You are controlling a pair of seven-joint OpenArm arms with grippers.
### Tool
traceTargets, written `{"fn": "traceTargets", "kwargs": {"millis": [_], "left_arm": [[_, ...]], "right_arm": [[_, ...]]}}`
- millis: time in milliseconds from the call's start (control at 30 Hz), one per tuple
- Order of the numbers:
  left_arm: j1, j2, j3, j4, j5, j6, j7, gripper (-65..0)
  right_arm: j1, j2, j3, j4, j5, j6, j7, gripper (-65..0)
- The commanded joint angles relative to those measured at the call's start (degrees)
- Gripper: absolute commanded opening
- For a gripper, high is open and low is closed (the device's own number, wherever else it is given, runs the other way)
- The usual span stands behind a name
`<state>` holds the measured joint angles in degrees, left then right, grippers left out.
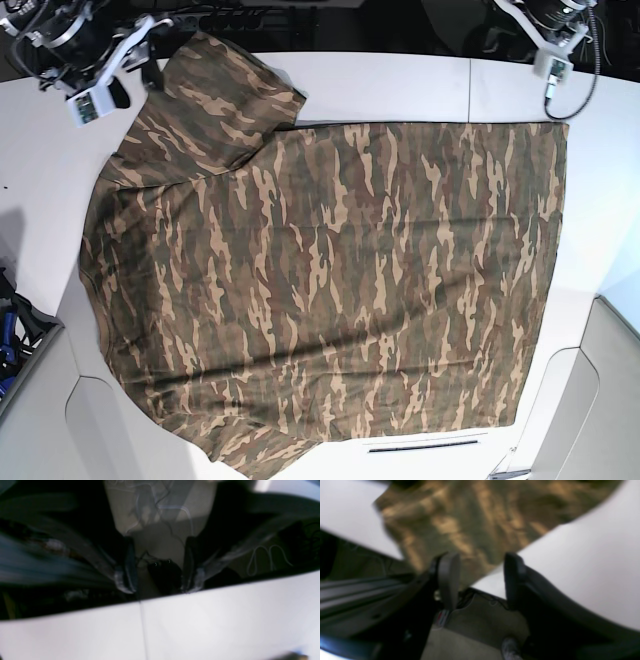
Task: Fold the T-shirt properly
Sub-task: 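Move both grippers down to the shirt's shoulder corners and grasp them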
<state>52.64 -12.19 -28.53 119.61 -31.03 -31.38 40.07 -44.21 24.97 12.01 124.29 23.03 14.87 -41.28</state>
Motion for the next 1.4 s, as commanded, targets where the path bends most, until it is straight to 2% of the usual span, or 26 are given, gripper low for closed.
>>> {"fn": "traceTargets", "kwargs": {"millis": [0,67,167,267,433,567,700,967,1100,1367], "left_arm": [[0.0,-0.3,-1.5,1.0,-1.5,-0.2,-0.8,-29.4],[-1.2,-0.4,-3.5,1.0,-1.9,-0.2,-0.8,-29.3],[-3.2,-1.7,-5.4,1.0,-3.1,0.0,-0.7,-29.2],[-4.8,-3.6,-5.8,1.0,-5.1,2.7,0.1,-27.2],[-7.8,-7.0,-5.8,0.2,-5.4,5.8,0.0,-19.4],[-11.2,-9.3,-5.8,-3.4,-5.9,7.0,0.0,-18.8],[-14.7,-11.4,-5.8,-9.4,-7.8,6.9,0.0,-18.8],[-19.8,-15.8,-5.8,-20.3,-11.8,6.5,0.1,-18.8],[-20.3,-16.3,-5.7,-23.0,-14.1,5.0,1.1,-18.8],[-24.3,-16.7,-5.6,-31.3,-12.0,5.0,0.4,-18.7]], "right_arm": [[-0.1,-0.1,1.9,0.2,0.8,-0.1,0.7,-35.0],[0.7,-1.3,5.0,-1.3,2.7,0.0,0.7,-35.0],[2.5,-3.0,7.4,-5.2,5.2,1.9,0.5,-35.0],[5.0,-4.4,7.4,-10.5,6.7,3.6,0.3,-35.0],[9.5,-7.1,7.4,-19.0,9.9,7.3,0.2,-35.0],[12.2,-10.2,7.4,-23.0,12.0,10.5,0.1,-35.1],[13.7,-12.8,6.3,-25.0,12.1,10.9,-0.3,-35.0],[14.1,-14.8,1.5,-26.4,11.7,10.8,-0.8,-35.1],[14.2,-15.0,1.5,-26.4,11.7,10.9,-0.8,-35.1],[14.1,-15.0,1.5,-26.4,11.1,10.9,-0.8,-35.1]]}}
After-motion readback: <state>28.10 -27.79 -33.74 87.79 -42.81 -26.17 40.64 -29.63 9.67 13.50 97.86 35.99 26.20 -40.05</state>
